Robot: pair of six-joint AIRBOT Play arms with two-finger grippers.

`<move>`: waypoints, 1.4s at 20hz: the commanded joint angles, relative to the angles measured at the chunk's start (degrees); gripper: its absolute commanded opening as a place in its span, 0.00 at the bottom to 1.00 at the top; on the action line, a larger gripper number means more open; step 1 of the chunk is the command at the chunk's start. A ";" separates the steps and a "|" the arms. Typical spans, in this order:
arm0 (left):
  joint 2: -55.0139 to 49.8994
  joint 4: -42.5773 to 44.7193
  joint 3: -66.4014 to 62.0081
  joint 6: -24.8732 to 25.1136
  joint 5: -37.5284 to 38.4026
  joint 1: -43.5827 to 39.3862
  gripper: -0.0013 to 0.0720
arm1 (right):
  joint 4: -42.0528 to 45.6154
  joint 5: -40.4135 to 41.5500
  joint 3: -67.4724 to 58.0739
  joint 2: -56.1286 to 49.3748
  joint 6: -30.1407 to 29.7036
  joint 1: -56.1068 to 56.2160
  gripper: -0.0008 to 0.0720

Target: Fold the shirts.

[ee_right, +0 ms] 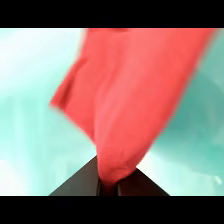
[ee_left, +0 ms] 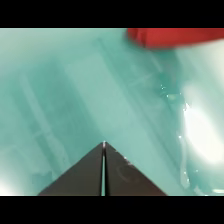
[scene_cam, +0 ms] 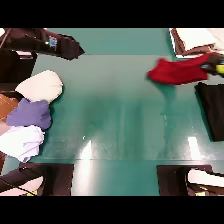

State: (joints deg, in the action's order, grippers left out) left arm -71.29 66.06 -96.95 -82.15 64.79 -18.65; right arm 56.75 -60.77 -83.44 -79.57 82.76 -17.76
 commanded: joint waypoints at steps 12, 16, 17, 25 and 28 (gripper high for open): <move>-0.02 -0.07 0.00 0.07 -1.07 -2.29 0.06 | 2.25 2.16 -9.62 3.04 -3.39 -14.08 0.04; -0.02 0.55 0.00 0.11 0.28 -2.29 0.06 | 4.87 -7.21 -13.84 3.89 -3.34 -17.53 0.04; -0.02 1.07 0.00 0.11 0.55 -2.29 0.06 | 4.94 -8.63 -13.84 4.44 -3.34 -18.71 0.04; -0.02 1.22 0.00 0.15 1.60 -2.29 0.06 | 17.07 -15.06 3.78 12.09 -3.30 -25.00 0.04; -0.02 1.22 0.00 0.13 1.70 -2.29 0.06 | 18.97 -17.09 13.88 15.78 -3.28 -28.61 0.08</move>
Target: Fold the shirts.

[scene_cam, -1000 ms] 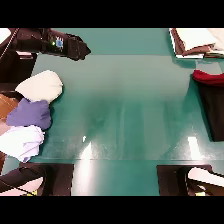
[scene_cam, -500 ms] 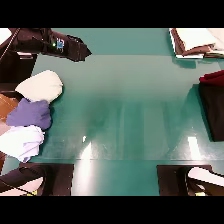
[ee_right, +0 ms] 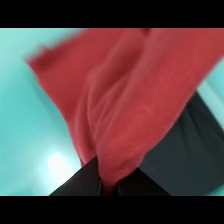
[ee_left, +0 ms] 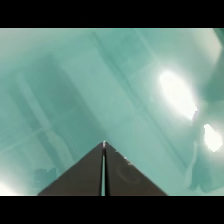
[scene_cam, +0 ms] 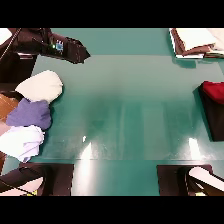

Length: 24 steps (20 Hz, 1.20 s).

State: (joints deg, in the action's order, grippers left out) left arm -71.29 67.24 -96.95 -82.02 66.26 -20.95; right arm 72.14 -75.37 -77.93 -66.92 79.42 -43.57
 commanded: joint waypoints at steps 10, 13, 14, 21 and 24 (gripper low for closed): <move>-0.02 0.02 0.00 -0.02 0.24 0.00 0.06 | -7.72 0.42 20.04 13.94 1.99 -10.05 0.79; -0.02 0.02 0.00 -0.02 0.15 0.00 0.06 | -22.32 2.16 20.04 17.62 1.97 1.01 0.78; -0.02 0.02 0.00 -0.02 0.20 0.00 0.06 | -24.81 3.04 20.04 18.32 1.97 6.93 0.77; -0.02 0.04 -0.02 -0.02 -1.18 0.00 0.06 | -25.53 16.94 20.04 15.72 1.97 49.13 0.53; -0.02 -0.11 -0.02 -0.04 -0.92 0.00 0.06 | -25.53 18.36 20.04 12.09 1.97 56.98 0.15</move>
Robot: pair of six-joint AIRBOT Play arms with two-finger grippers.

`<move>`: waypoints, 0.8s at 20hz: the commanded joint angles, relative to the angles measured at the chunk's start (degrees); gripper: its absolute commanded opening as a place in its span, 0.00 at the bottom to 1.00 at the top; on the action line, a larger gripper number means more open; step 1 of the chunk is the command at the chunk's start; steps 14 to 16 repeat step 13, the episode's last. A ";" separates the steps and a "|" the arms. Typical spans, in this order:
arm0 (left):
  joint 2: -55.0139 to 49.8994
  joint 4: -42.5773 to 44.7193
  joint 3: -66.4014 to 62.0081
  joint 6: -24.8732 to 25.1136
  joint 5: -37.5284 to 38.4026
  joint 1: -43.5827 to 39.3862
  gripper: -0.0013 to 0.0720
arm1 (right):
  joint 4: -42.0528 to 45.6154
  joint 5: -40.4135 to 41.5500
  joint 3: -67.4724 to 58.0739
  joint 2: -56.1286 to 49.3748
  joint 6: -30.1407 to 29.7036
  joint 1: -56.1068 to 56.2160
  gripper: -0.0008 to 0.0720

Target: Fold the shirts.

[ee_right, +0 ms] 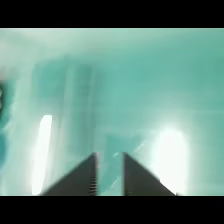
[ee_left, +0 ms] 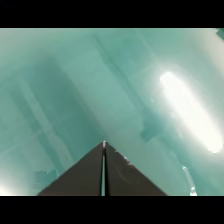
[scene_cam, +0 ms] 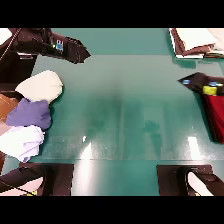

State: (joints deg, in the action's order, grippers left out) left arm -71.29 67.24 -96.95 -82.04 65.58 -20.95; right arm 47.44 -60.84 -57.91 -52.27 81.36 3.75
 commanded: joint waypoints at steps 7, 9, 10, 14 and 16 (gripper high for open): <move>-0.02 -0.26 -0.02 -0.02 -0.55 0.00 0.06 | -0.76 3.89 0.02 -3.52 0.02 11.23 0.04; -0.02 -0.26 -0.02 -0.02 -0.57 0.00 0.06 | -0.79 3.82 0.02 -2.25 0.02 9.90 0.04; -0.02 -0.26 -0.02 -0.02 -0.57 0.00 0.06 | -0.79 3.82 0.02 -1.53 0.02 9.09 0.04; 0.00 -0.28 -0.02 -0.02 -0.57 0.00 0.06 | -0.83 3.65 0.02 0.57 0.02 6.29 0.04; 0.00 -0.28 -0.02 -0.02 -0.57 0.00 0.06 | -0.83 3.65 0.02 0.57 0.02 6.29 0.04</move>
